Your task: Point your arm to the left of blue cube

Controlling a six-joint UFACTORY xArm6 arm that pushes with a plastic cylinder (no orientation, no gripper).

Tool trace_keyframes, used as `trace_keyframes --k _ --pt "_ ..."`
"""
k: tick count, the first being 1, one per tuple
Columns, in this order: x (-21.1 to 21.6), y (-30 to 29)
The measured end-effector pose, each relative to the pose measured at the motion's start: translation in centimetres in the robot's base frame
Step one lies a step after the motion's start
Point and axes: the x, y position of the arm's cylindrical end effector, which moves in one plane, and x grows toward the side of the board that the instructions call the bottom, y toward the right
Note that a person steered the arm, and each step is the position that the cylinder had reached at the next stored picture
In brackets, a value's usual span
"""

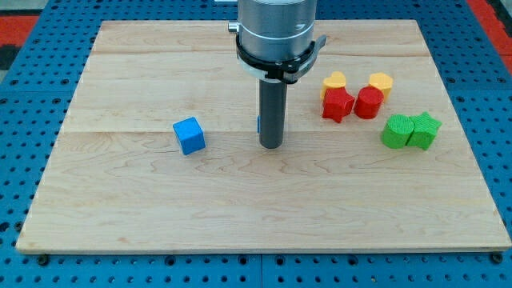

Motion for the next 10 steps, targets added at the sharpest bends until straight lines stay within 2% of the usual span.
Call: trace_keyframes --k 1,2,3,4,5,6,7,8,9,10 --pt "-3.9 -2.3" --pt "-3.9 -2.3" --pt "0.6 -2.2" --pt "7.0 -4.7" --pt "8.0 -11.0" --pt "7.3 -18.4" --pt "2.1 -22.3" --pt "-2.5 -22.2" --pt "-1.5 -21.4" --pt "-1.4 -16.4"
